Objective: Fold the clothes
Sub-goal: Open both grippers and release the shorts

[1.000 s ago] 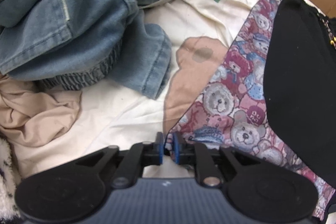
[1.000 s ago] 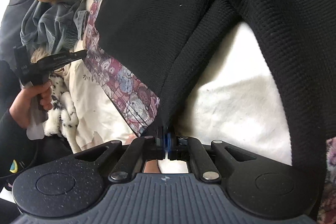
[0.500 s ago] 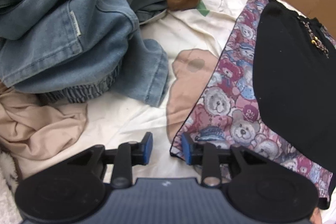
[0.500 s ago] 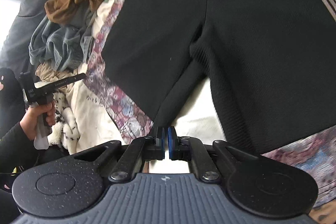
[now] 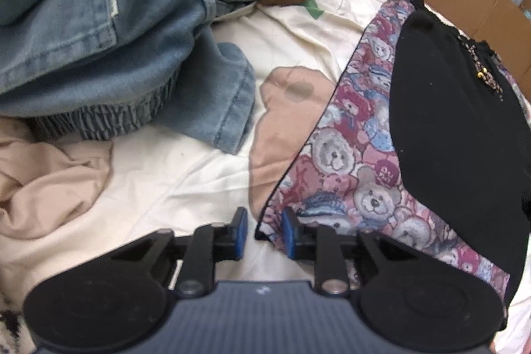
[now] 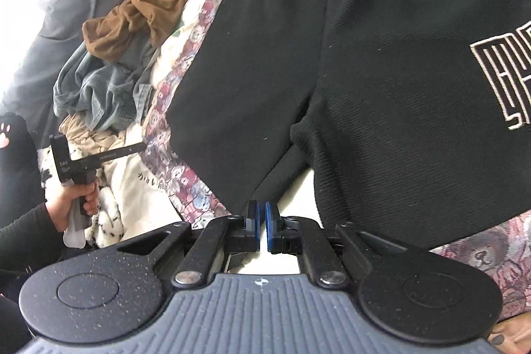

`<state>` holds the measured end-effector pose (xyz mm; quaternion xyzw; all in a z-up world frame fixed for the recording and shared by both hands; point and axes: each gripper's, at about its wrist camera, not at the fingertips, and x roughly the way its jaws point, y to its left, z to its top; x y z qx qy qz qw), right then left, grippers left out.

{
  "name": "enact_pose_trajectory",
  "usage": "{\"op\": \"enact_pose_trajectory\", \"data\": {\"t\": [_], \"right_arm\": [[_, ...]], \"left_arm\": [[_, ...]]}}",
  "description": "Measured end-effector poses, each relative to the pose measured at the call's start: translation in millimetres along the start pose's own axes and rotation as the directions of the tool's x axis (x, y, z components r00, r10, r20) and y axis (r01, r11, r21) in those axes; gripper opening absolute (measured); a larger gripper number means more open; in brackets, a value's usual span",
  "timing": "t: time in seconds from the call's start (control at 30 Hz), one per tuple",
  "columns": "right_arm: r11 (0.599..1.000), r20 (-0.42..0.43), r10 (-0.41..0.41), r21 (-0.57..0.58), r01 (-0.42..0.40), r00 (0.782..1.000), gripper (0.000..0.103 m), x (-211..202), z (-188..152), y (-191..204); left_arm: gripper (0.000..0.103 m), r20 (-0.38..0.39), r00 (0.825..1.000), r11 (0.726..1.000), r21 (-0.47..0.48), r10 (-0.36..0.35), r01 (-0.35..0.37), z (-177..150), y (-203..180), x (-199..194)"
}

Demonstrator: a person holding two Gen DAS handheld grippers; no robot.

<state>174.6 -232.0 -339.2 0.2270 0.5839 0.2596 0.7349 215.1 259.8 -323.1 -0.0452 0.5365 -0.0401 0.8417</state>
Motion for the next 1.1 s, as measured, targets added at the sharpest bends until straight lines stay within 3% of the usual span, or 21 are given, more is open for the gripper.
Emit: {"op": "enact_pose_trajectory", "data": {"t": [0.1,0.53,0.63,0.67,1.1], "right_arm": [[1.000,0.008,-0.014,0.004,0.014,1.000,0.003,-3,0,-4],[0.996,0.079,-0.084,-0.002,0.085,0.993,0.004,-22,7,-15],[0.994,0.087,-0.111,-0.011,0.113,0.990,0.025,-24,6,-17],[0.993,0.088,-0.115,-0.012,0.117,0.989,0.027,-25,6,-18],[0.989,0.123,-0.141,-0.032,0.146,0.982,0.036,-27,9,-19]], "left_arm": [[0.008,0.015,1.000,1.000,-0.002,-0.015,0.015,-1,0,-5],[0.006,0.088,0.996,0.999,-0.022,-0.025,0.027,5,-25,-44],[0.006,0.095,0.995,0.999,-0.015,-0.027,0.029,9,-42,-49],[0.006,0.098,0.995,0.999,-0.012,-0.028,0.030,11,-48,-50],[0.006,0.082,0.988,0.989,-0.056,-0.131,0.135,21,-109,-58]]}}
